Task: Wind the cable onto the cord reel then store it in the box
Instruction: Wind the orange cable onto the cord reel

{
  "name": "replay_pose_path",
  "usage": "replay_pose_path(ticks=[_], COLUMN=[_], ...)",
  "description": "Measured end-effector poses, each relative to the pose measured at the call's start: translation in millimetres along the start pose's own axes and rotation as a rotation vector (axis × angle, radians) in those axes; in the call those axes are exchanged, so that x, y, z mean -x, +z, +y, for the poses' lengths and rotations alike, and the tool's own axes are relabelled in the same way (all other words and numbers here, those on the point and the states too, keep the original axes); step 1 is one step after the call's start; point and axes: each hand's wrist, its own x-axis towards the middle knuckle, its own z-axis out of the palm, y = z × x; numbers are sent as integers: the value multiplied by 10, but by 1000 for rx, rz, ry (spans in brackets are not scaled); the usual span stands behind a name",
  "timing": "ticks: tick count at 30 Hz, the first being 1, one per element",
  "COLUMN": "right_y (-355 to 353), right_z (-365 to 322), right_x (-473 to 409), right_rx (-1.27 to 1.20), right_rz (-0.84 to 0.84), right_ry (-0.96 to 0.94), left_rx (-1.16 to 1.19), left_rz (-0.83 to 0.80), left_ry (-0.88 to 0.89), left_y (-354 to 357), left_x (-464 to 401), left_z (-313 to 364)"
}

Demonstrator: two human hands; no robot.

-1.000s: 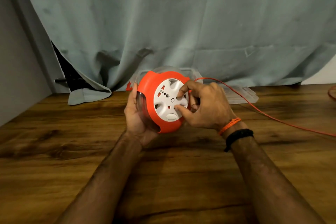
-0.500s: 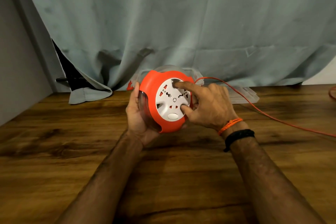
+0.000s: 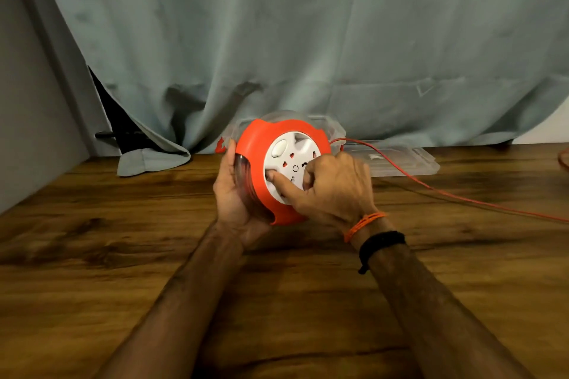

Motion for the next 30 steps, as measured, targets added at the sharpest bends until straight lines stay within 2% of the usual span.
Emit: replay_pose_path(ticks=[5, 8, 17, 21, 26, 30], right_y=[-89, -182, -264, -207, -169, -114], right_z=[107, 241, 305, 313, 330, 306], right_x=[-53, -102, -94, -99, -88, -53], right_rx=[-87, -149, -37, -4, 38, 63], right_rz=[27, 62, -85, -66, 49, 40], right_ry=[-46, -141, -298, -289, -279, -151], left_rx=[19, 20, 51, 13, 9, -19], left_rz=[-18, -41, -68, -64, -31, 15], left_ry=[-51, -85, -165, -151, -110, -64], left_y=[7, -6, -47, -54, -46, 3], left_x=[0, 1, 2, -2, 1, 12], left_z=[0, 2, -18, -20, -18, -2])
